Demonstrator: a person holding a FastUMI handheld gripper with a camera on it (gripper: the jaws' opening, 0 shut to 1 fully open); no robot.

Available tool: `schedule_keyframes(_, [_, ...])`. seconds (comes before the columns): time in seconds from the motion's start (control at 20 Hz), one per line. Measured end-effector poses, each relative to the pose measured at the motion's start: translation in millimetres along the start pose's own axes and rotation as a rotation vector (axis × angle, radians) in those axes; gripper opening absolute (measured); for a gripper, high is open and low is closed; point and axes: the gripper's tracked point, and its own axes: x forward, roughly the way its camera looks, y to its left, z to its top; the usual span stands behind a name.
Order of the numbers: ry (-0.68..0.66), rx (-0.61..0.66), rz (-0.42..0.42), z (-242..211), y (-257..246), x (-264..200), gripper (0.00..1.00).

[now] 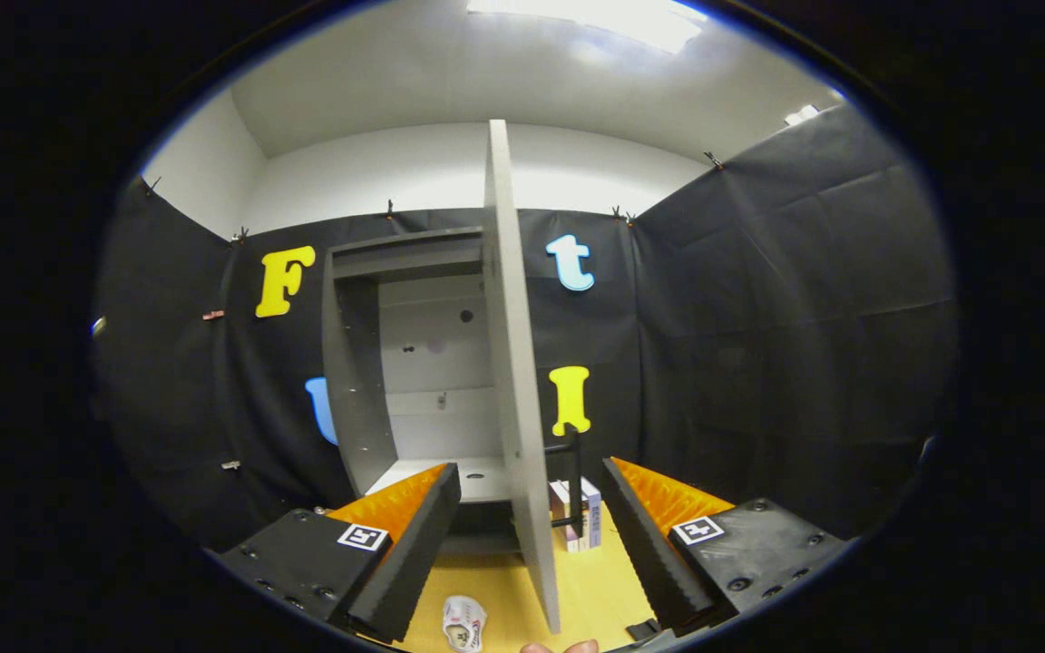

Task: Open the shoe cabinet door, grab the shoes and put them into the shoe cabinet, then close the shoe cabinet door.

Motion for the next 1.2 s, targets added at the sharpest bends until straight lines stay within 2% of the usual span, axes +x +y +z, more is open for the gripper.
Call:
schedule_keyframes(0.3, [0.048, 0.016, 0.098, -28.7, 57.8, 2.5, 0.98])
schedule_keyframes(0.6, [0.261, -0.042, 0.195, -133.8, 105.4, -1.9, 0.98])
schedule_keyframes(0.85, [0.445, -0.049, 0.194, -225.1, 122.3, -1.7, 0.98])
schedule_keyframes(1.2, [0.696, -0.038, 0.139, -358.3, 108.1, -13.8, 0.99])
